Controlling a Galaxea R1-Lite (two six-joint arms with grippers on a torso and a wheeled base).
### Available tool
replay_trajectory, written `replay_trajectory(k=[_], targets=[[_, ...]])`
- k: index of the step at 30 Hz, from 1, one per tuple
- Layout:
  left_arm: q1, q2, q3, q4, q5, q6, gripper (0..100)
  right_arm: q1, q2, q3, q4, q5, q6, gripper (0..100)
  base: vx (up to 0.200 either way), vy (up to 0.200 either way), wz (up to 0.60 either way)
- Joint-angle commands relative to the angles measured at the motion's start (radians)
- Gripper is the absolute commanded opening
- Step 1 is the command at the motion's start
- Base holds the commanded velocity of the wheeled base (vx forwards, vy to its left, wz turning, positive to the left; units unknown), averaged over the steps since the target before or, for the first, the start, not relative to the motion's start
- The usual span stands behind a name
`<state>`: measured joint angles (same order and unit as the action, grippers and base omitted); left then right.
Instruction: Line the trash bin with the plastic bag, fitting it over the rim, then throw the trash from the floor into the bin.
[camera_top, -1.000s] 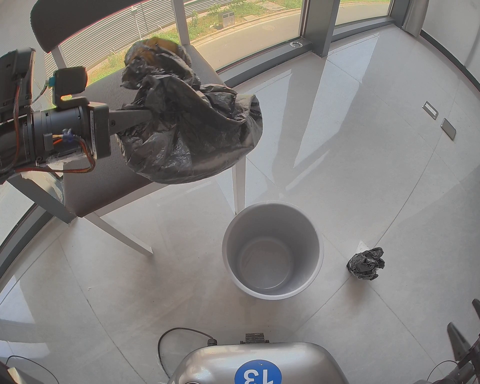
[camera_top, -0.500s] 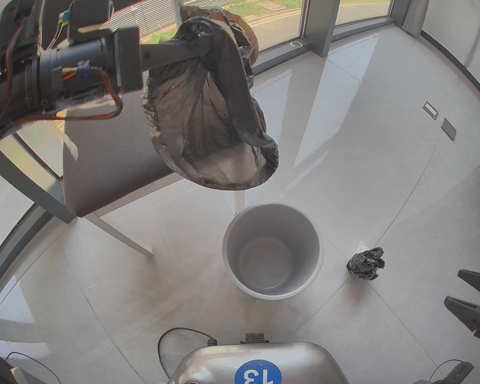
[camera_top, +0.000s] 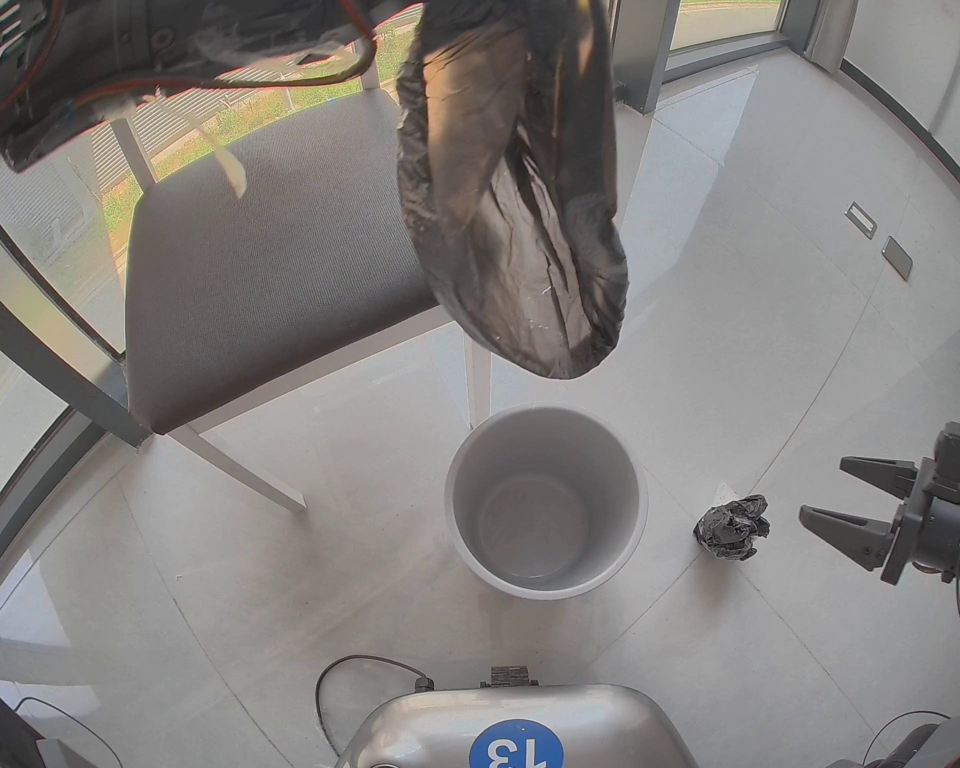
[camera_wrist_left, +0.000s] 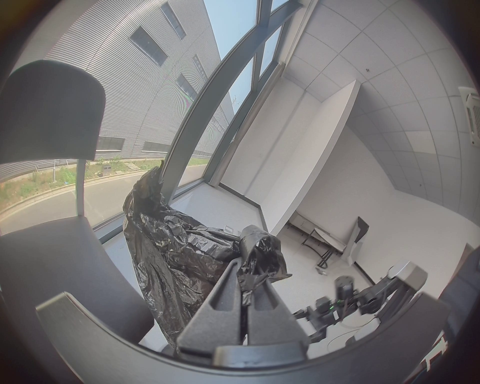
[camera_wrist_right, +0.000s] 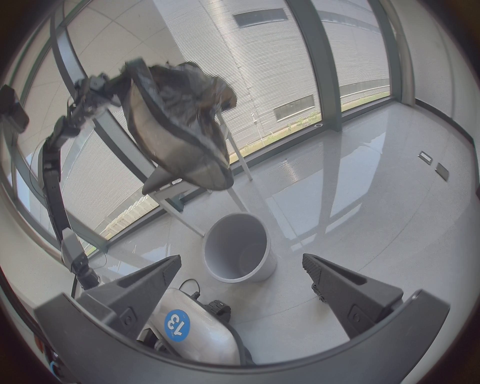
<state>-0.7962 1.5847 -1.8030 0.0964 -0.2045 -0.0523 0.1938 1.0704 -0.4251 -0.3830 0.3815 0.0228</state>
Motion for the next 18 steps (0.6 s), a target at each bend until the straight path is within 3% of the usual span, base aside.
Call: replay_trajectory(k=[1, 8, 18], targets=[[-0.071, 0.078, -0.111, 0.022, 0.01, -0.037, 0, 0.035, 0.195, -0.004, -0.07, 0.005, -0.052, 100, 0.0, 0.0, 0.0], [-0.132, 0.109, -0.147, 0.02, 0.011, -0.049, 0, 0.042, 0.302, -0.06, -0.209, 0.007, -0.076, 100, 0.0, 0.0, 0.0], [-0.155, 0.161, -0.197, 0.016, 0.025, -0.067, 0, 0.131, 0.422, -0.142, -0.405, 0.01, -0.078, 100, 0.0, 0.0, 0.0]])
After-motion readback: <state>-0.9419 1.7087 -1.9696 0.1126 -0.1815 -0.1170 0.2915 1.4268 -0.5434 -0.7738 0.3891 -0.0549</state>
